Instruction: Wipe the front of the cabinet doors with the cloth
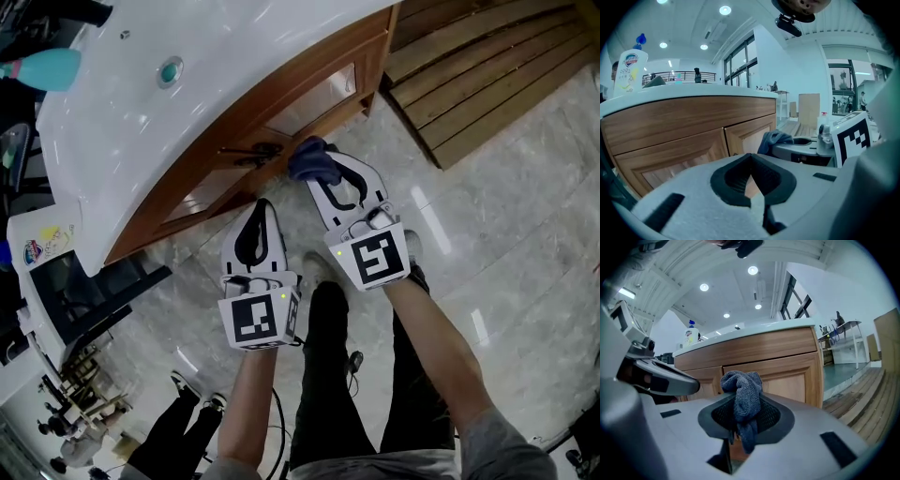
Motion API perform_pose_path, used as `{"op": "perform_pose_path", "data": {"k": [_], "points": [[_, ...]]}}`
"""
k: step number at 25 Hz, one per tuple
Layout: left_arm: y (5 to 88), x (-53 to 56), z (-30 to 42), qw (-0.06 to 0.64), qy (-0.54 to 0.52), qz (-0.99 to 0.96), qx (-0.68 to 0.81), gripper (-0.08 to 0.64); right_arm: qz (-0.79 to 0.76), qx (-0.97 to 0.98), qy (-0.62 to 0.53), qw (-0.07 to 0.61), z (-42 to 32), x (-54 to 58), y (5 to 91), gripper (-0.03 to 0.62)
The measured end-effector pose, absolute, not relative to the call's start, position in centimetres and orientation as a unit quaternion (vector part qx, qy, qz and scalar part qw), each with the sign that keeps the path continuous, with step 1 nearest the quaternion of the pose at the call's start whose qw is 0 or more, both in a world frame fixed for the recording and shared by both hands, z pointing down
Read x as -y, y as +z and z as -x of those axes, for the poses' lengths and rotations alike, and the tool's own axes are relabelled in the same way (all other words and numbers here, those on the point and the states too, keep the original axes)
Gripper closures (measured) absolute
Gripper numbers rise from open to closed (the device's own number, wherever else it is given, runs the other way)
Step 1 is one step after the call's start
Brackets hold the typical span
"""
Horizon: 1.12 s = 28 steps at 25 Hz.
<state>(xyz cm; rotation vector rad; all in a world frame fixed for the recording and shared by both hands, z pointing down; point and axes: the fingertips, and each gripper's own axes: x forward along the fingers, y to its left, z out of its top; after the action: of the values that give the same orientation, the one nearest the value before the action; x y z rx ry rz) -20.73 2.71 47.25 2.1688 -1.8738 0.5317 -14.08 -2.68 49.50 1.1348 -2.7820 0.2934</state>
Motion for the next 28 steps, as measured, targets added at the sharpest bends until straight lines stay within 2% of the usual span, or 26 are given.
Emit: {"op": "perform_pose_path", "data": {"k": [14, 28], "points": [[49.6, -2.3, 24.5, 0.095, 0.174, -0.761, 0.618, 0.554, -0.387, 0.916, 0.087, 0.056, 20.3, 3.4, 53.0, 0.511], [51.3, -1.9, 25.7, 0.088, 0.171, -0.770, 0.608, 0.554, -0.404, 0.910, 0.088, 0.041, 22.1, 4.9, 55.0, 0.512]]}}
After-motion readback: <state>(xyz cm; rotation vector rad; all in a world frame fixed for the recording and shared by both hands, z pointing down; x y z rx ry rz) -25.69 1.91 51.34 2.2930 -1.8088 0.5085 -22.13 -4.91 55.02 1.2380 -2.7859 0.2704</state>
